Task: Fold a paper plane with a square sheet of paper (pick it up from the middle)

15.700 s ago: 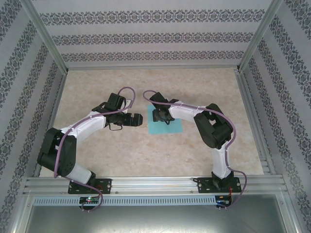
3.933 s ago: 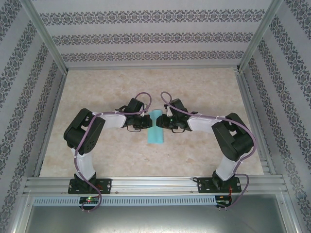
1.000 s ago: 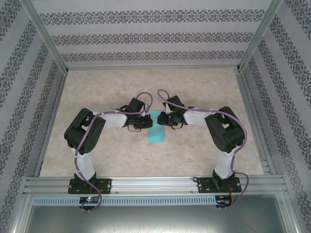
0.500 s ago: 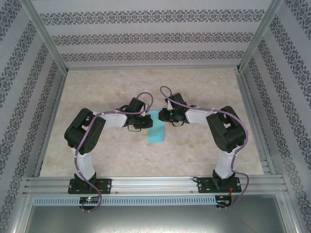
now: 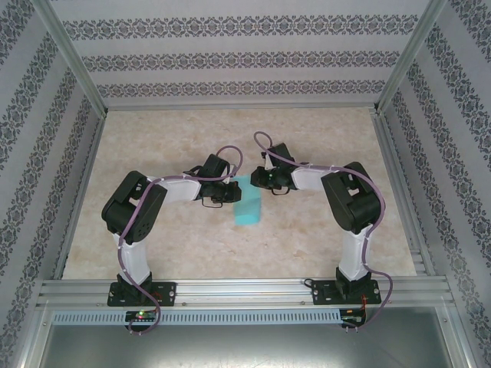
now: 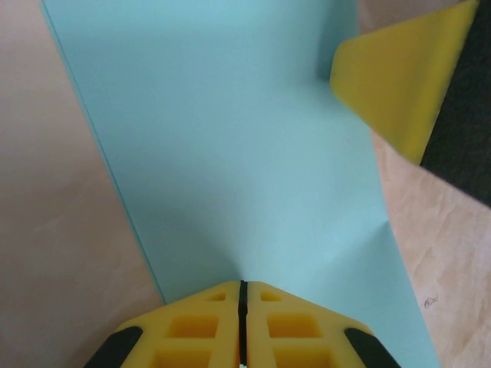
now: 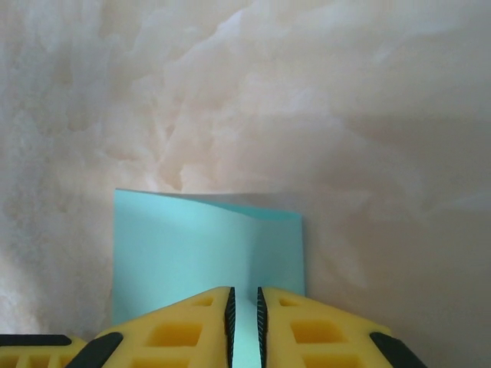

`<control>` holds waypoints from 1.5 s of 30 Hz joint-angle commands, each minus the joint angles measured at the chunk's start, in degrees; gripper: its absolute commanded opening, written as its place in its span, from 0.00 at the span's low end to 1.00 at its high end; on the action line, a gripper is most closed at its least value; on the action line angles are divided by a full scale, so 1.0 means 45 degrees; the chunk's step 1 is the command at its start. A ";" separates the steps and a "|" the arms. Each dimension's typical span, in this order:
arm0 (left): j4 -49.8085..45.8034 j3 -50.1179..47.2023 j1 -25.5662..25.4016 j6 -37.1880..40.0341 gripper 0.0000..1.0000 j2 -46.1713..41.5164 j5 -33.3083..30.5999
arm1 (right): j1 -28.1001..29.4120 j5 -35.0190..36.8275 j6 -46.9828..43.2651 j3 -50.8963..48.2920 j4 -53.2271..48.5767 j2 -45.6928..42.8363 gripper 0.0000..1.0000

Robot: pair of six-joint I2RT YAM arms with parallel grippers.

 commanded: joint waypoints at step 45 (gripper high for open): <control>-0.3107 -0.0145 -0.0017 0.1167 0.11 0.0986 -0.1571 | 0.0267 0.0134 -0.0314 0.0613 -0.0553 0.0364 0.12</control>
